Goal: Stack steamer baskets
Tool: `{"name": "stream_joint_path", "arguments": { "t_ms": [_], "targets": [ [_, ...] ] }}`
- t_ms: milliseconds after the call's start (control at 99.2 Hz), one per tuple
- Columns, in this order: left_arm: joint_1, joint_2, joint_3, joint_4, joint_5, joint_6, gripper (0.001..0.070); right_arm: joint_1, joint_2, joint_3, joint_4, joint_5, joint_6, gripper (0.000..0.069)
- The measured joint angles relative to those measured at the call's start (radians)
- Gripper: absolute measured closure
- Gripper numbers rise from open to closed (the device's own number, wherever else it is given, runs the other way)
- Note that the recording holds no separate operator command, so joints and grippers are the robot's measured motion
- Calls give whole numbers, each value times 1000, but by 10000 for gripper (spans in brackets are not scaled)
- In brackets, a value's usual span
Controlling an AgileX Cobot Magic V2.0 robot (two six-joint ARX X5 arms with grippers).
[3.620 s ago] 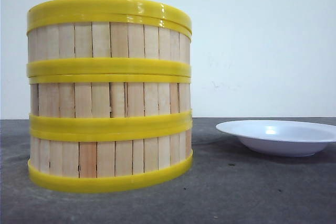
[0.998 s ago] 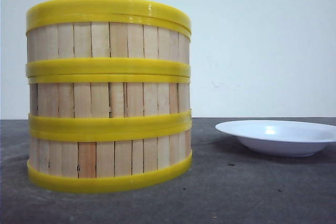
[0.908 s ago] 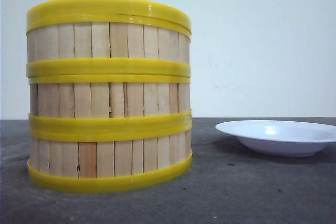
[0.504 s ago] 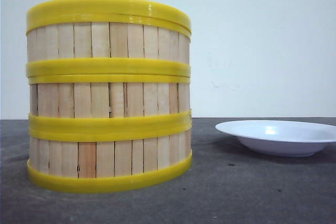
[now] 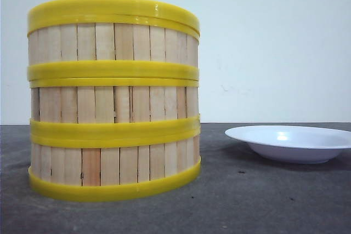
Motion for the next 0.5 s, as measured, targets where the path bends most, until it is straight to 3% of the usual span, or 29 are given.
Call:
{"name": "stream_joint_path", "arguments": {
  "t_ms": [504],
  "targets": [
    [0, 0, 0, 0, 0, 0, 684, -3, -55, -42, 46, 32, -7, 671]
  ]
}}
